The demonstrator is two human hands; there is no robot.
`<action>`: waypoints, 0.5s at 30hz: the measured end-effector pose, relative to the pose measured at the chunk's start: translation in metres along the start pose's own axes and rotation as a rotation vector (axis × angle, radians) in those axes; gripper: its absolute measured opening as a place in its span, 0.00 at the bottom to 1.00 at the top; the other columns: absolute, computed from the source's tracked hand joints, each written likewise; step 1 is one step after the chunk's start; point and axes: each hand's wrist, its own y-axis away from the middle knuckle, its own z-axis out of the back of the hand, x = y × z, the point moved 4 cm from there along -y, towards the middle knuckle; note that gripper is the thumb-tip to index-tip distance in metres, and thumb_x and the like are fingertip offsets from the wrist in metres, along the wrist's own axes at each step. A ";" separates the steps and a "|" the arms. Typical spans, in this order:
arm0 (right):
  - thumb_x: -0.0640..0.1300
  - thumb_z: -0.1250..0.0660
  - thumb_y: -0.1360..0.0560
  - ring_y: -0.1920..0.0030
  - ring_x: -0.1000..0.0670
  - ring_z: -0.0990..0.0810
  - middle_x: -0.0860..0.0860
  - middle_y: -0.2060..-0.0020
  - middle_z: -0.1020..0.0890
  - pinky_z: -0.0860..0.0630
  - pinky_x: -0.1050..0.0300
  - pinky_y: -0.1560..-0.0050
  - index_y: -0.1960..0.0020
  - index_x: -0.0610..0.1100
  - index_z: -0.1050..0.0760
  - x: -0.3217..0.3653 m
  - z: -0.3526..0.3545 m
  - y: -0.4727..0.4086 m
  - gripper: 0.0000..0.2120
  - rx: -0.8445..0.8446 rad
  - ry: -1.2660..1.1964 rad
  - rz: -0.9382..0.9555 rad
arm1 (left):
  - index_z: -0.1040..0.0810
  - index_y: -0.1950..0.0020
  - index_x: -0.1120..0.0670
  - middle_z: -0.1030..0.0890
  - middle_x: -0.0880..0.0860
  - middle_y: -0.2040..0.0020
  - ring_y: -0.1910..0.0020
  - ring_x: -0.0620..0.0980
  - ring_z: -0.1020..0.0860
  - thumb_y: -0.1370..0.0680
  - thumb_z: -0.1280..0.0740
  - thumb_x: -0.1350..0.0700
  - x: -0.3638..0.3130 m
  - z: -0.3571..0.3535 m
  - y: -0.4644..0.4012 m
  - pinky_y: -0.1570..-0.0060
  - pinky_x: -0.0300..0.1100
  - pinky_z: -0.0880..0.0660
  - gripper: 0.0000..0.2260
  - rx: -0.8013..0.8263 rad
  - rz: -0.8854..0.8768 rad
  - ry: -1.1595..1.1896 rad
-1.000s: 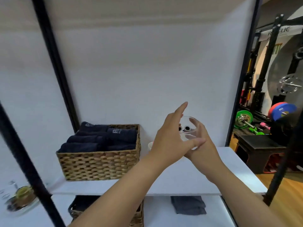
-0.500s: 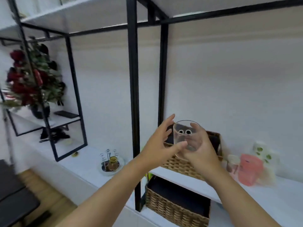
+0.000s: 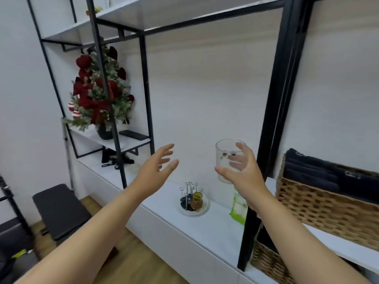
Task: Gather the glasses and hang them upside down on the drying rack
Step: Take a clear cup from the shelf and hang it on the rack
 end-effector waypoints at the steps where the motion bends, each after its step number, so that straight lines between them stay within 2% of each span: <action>1: 0.51 0.16 0.33 0.34 0.58 0.23 0.58 0.36 0.24 0.24 0.42 0.32 0.27 0.67 0.37 -0.003 -0.018 -0.008 0.43 0.003 0.001 -0.008 | 0.34 0.23 0.37 0.25 0.41 0.31 0.33 0.44 0.24 0.19 0.33 0.41 0.014 0.013 -0.004 0.34 0.46 0.26 0.25 -0.015 0.017 -0.009; 4: 0.49 0.17 0.31 0.33 0.55 0.24 0.55 0.35 0.24 0.24 0.45 0.33 0.25 0.65 0.37 -0.013 -0.063 -0.031 0.43 0.027 0.015 -0.019 | 0.35 0.22 0.39 0.26 0.43 0.29 0.34 0.45 0.24 0.19 0.31 0.43 0.047 0.037 -0.022 0.42 0.40 0.28 0.27 -0.041 0.042 -0.031; 6: 0.49 0.17 0.31 0.33 0.54 0.24 0.56 0.35 0.24 0.24 0.48 0.36 0.25 0.65 0.37 -0.023 -0.087 -0.049 0.43 0.040 0.027 -0.024 | 0.36 0.21 0.39 0.27 0.43 0.29 0.35 0.45 0.24 0.20 0.31 0.43 0.066 0.045 -0.036 0.43 0.39 0.29 0.28 -0.051 0.049 -0.033; 9: 0.49 0.17 0.32 0.34 0.54 0.24 0.57 0.36 0.24 0.26 0.52 0.38 0.25 0.64 0.37 -0.044 -0.118 -0.079 0.43 0.058 0.052 -0.030 | 0.37 0.21 0.38 0.27 0.43 0.29 0.34 0.44 0.25 0.20 0.31 0.42 0.090 0.047 -0.060 0.41 0.40 0.28 0.29 -0.063 0.055 -0.023; 12: 0.50 0.17 0.32 0.34 0.54 0.24 0.57 0.36 0.24 0.26 0.51 0.36 0.25 0.64 0.38 -0.069 -0.147 -0.114 0.44 0.083 0.064 -0.044 | 0.37 0.22 0.35 0.27 0.41 0.29 0.33 0.44 0.24 0.22 0.30 0.39 0.111 0.041 -0.093 0.38 0.45 0.25 0.31 -0.051 0.060 -0.015; 15: 0.49 0.17 0.32 0.34 0.54 0.25 0.56 0.35 0.25 0.26 0.59 0.43 0.24 0.63 0.38 -0.099 -0.177 -0.150 0.45 0.121 0.079 -0.047 | 0.38 0.22 0.34 0.29 0.41 0.27 0.33 0.44 0.25 0.24 0.28 0.37 0.127 0.026 -0.129 0.37 0.46 0.24 0.33 -0.022 0.068 -0.013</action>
